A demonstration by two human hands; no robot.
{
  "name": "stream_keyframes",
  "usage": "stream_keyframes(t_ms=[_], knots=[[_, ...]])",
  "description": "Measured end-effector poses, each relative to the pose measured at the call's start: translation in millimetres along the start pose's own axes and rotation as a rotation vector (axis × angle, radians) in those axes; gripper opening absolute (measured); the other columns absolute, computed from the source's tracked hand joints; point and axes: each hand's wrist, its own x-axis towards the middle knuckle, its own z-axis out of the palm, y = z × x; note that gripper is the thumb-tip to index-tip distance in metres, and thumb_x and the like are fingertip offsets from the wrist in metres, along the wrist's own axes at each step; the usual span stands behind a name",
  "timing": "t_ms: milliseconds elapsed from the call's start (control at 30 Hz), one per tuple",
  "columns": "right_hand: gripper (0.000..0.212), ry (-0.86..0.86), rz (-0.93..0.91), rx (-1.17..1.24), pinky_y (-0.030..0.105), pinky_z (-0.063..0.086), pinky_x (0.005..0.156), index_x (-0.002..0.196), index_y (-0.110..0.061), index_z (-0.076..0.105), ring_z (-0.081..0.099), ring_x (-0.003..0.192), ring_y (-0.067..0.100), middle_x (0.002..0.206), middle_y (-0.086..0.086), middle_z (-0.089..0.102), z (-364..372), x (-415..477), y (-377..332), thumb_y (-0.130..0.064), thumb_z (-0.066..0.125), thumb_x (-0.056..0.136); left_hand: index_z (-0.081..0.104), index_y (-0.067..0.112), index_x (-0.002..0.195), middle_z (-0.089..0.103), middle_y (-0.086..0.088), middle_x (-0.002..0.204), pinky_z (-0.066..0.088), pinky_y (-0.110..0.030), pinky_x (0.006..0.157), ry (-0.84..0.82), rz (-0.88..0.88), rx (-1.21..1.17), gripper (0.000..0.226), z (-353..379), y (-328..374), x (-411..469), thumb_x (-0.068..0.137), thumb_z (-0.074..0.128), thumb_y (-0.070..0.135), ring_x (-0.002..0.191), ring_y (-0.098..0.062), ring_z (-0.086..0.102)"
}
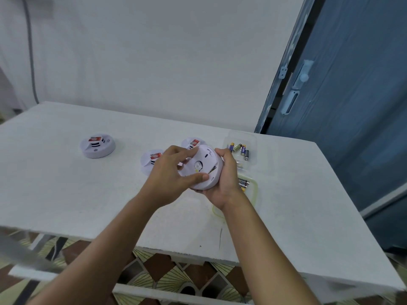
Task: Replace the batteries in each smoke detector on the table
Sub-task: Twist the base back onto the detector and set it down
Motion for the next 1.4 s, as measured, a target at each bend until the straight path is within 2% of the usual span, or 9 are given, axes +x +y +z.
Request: stream_keyframes(t_ms=[167, 400, 600, 733, 900, 1000, 1167, 1300, 1400], knots=[[0.051, 0.024, 0.007, -0.032, 0.040, 0.053, 0.082, 0.114, -0.019, 0.069, 0.066, 0.099, 0.027, 0.106, 0.011, 0.073, 2, 1, 0, -0.051, 0.038, 0.091, 0.060, 0.026, 0.131, 0.053, 0.012, 0.104, 0.043, -0.017, 0.084, -0.021, -0.030, -0.003, 0.070, -1, -2, 0, 0.067, 0.084, 0.040, 0.097, -0.001, 0.054], [0.050, 0.025, 0.014, -0.059, 0.040, 0.054, 0.080, 0.103, -0.018, 0.072, 0.066, 0.092, 0.026, 0.098, 0.009, 0.074, 2, 1, -3, -0.050, 0.036, 0.091, 0.059, 0.025, 0.131, 0.052, 0.011, 0.103, 0.041, -0.015, 0.082, -0.026, -0.021, -0.024, 0.068, 2, -7, 2, 0.069, 0.084, 0.039, 0.098, -0.001, 0.053], [0.052, 0.014, 0.040, -0.092, 0.038, 0.054, 0.077, 0.105, -0.017, 0.072, 0.065, 0.092, 0.028, 0.100, 0.011, 0.073, -1, 1, -5, -0.050, 0.034, 0.091, 0.053, 0.034, 0.134, 0.046, 0.019, 0.101, 0.035, -0.001, 0.078, -0.064, 0.054, 0.002, 0.066, 2, -13, -1, 0.074, 0.081, 0.035, 0.098, 0.007, 0.045], [0.050, -0.012, 0.097, -0.098, 0.040, 0.054, 0.080, 0.103, -0.017, 0.072, 0.066, 0.089, 0.029, 0.099, 0.010, 0.073, -4, 0, -9, -0.047, 0.035, 0.089, 0.049, 0.032, 0.138, 0.042, 0.021, 0.105, 0.032, 0.000, 0.082, -0.124, 0.129, 0.078, 0.071, -2, -13, 0, 0.073, 0.071, 0.050, 0.102, 0.009, 0.042], [0.046, -0.010, 0.135, -0.095, 0.044, 0.053, 0.083, 0.103, -0.018, 0.073, 0.065, 0.095, 0.032, 0.102, 0.012, 0.073, -5, 1, -14, -0.045, 0.039, 0.086, 0.045, 0.029, 0.142, 0.039, 0.014, 0.109, 0.030, 0.001, 0.083, -0.166, 0.168, 0.164, 0.076, -6, -10, 3, 0.073, 0.065, 0.055, 0.105, 0.011, 0.040], [0.046, -0.012, 0.155, -0.085, 0.042, 0.053, 0.081, 0.108, -0.018, 0.070, 0.064, 0.095, 0.032, 0.102, 0.012, 0.072, -6, 1, -16, -0.045, 0.040, 0.085, 0.046, 0.029, 0.142, 0.037, 0.022, 0.104, 0.029, 0.000, 0.082, -0.159, 0.182, 0.181, 0.077, -4, -10, 3, 0.073, 0.068, 0.055, 0.102, 0.013, 0.039], [0.048, -0.028, 0.168, -0.083, 0.051, 0.051, 0.089, 0.113, -0.014, 0.070, 0.065, 0.094, 0.034, 0.104, 0.015, 0.072, -7, -1, -17, -0.042, 0.040, 0.089, 0.062, 0.029, 0.127, 0.051, 0.021, 0.100, 0.035, -0.006, 0.080, -0.063, 0.158, 0.184, 0.074, -3, -16, 2, 0.065, 0.064, 0.069, 0.095, 0.007, 0.048], [0.047, -0.016, 0.132, -0.039, 0.051, 0.051, 0.092, 0.115, -0.008, 0.070, 0.066, 0.099, 0.036, 0.109, 0.019, 0.072, -8, -4, -21, -0.036, 0.038, 0.094, 0.067, 0.024, 0.122, 0.061, 0.017, 0.122, 0.037, -0.010, 0.100, 0.012, 0.215, 0.119, 0.059, 2, -20, -4, 0.078, 0.058, 0.062, 0.116, 0.009, 0.048], [0.048, 0.014, 0.094, 0.051, 0.048, 0.052, 0.091, 0.120, -0.003, 0.066, 0.062, 0.110, 0.039, 0.114, 0.022, 0.069, -11, -5, -23, -0.034, 0.039, 0.095, 0.061, 0.022, 0.130, 0.052, 0.018, 0.135, 0.028, -0.010, 0.108, -0.005, 0.320, 0.136, 0.072, 5, -25, -11, 0.070, 0.073, 0.060, 0.132, 0.004, 0.039]])
